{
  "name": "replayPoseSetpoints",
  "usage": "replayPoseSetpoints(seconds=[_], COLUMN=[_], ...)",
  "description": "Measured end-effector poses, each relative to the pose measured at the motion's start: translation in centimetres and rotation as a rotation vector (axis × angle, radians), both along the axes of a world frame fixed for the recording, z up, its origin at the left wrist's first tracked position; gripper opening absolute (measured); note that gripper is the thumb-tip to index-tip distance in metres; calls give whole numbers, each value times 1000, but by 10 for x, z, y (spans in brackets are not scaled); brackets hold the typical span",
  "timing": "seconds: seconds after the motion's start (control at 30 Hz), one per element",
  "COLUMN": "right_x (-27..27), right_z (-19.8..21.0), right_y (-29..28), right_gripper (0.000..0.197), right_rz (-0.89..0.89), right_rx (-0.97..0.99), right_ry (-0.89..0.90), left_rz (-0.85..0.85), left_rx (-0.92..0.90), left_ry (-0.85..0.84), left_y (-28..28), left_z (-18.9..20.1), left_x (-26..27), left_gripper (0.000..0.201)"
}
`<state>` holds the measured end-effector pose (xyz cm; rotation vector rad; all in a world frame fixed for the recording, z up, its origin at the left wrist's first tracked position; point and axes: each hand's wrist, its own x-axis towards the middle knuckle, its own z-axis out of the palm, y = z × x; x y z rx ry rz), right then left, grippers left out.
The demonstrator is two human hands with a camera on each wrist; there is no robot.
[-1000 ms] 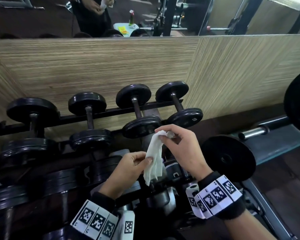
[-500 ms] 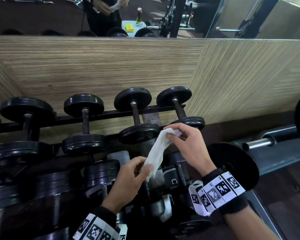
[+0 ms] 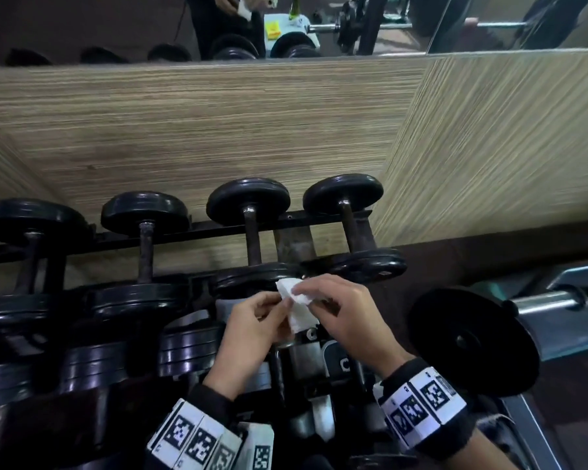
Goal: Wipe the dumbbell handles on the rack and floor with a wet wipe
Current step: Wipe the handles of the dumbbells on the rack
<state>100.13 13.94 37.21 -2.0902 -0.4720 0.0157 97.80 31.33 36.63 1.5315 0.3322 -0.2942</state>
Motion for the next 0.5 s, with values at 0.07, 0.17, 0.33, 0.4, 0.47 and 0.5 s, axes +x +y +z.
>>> replayPoseSetpoints(seconds=[0.07,0.17,0.33,0.4,0.47,0.5], right_x=[1,4,4,2,1,2], right_z=[-9,-17,-16,-13,-7,-2], right_y=[-3,-4,9,14,18,20], right_gripper=[33,26,31,35,33,30], right_rz=[25,27,115,133,59,-13], right_rx=[-39,-52,-162,-127,-2,71], right_ry=[-58,-142,-220,-188,-120,-63], left_rz=[38,71,64,97,103,78], left_rx=[-66,-211,-273,-239,-219,-201], left_ry=[35,115,95,49,0,-28], left_y=[-2,-2,7,13,21,25], left_z=[2,7,13,9,9,11], left_x=[4,8,15,19,24,27], left_gripper=[16,22,33,24,17,16])
